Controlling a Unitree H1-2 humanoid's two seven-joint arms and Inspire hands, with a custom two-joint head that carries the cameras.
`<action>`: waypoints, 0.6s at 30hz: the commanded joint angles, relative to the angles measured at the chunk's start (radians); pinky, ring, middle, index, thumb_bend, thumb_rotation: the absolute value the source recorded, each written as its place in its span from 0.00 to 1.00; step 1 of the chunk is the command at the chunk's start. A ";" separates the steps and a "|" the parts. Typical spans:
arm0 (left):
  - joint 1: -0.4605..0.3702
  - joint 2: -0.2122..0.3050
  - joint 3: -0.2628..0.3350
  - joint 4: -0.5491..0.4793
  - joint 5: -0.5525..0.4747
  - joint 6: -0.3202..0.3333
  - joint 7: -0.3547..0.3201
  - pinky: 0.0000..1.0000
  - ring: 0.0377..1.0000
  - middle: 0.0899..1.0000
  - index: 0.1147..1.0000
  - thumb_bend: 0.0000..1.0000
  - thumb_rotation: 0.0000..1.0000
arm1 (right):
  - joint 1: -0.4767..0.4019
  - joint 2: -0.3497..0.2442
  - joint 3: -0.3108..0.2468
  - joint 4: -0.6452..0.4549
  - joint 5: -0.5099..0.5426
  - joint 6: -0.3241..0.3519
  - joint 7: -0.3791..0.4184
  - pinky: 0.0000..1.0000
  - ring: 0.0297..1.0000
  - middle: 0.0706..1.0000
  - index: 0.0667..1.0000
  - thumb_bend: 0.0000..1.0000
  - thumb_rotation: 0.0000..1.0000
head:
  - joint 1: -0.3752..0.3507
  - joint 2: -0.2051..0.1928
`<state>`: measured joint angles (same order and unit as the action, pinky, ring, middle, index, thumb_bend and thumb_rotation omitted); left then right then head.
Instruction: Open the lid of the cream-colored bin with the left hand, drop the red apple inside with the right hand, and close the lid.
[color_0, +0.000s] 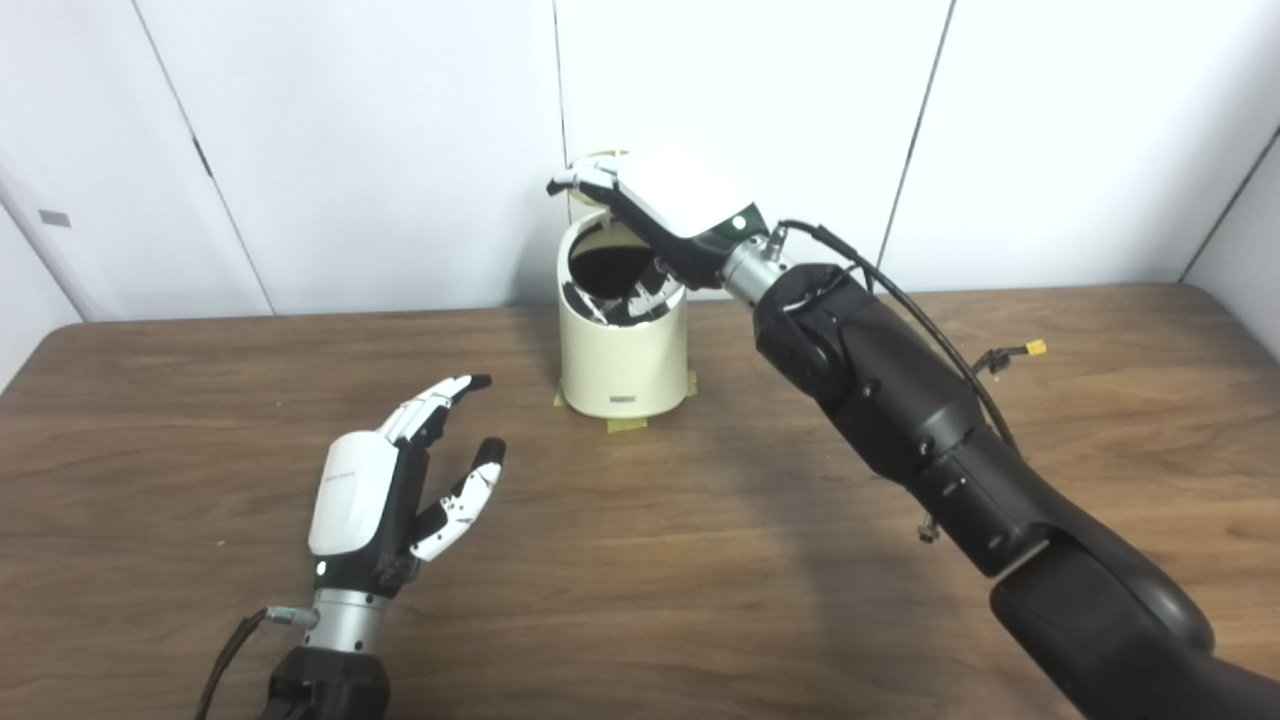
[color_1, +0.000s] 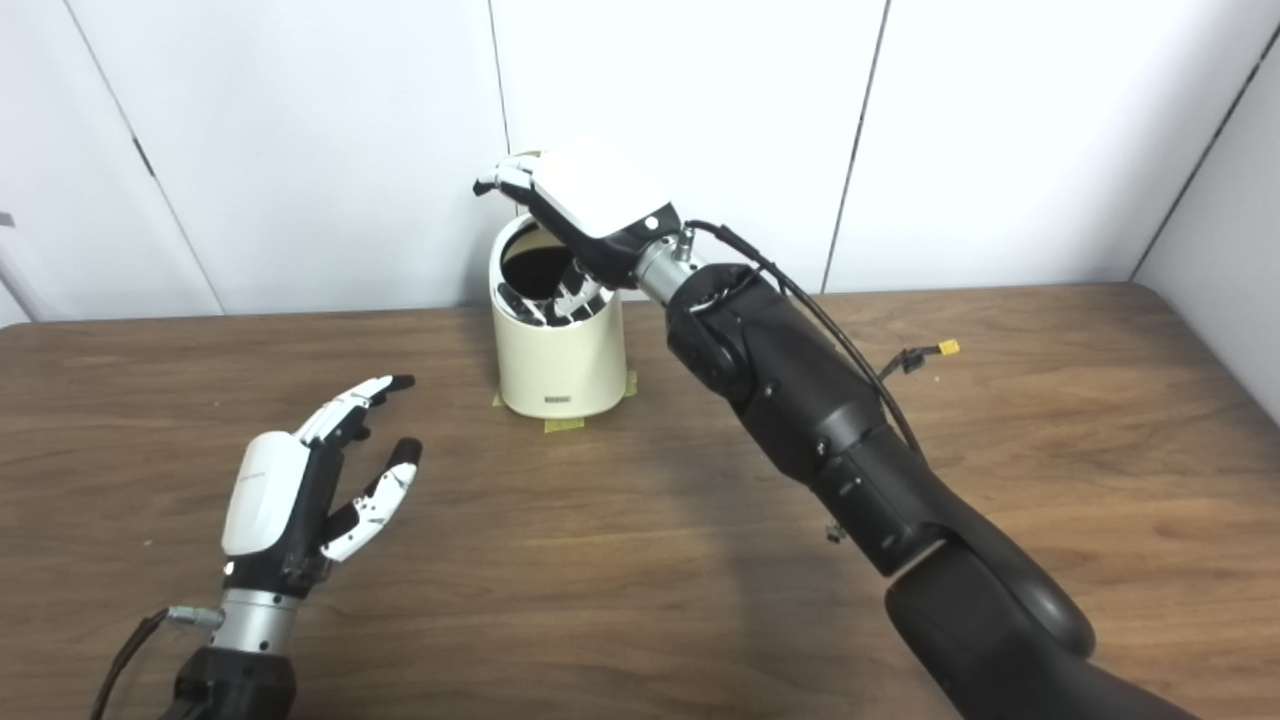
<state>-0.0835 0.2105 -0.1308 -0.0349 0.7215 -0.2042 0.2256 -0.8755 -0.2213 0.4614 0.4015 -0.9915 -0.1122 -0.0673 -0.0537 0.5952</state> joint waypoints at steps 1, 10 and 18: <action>-0.003 -0.006 -0.006 -0.007 0.004 -0.006 0.015 0.66 0.80 0.83 0.81 0.36 0.79 | -0.039 -0.010 -0.022 -0.024 0.012 -0.020 -0.067 0.55 0.70 0.80 0.74 1.00 0.11 | 0.001 0.003; -0.014 -0.006 -0.007 0.014 0.011 -0.010 0.026 0.66 0.79 0.82 0.81 0.35 0.79 | 0.034 0.006 -0.081 -0.068 0.029 -0.189 -0.417 0.24 0.28 0.48 0.39 0.53 0.01 | -0.001 -0.007; -0.024 -0.007 -0.006 0.031 0.011 -0.016 0.038 0.65 0.79 0.82 0.81 0.35 0.80 | 0.214 0.028 -0.201 -0.335 0.196 -0.125 -0.322 0.25 0.31 0.43 0.45 0.52 0.01 | 0.002 -0.014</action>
<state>-0.0928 0.2085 -0.1334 -0.0215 0.7265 -0.2034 0.2331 -0.6546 -0.1854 0.2970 0.1085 -0.8490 -0.2668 -0.4166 -0.0537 0.5814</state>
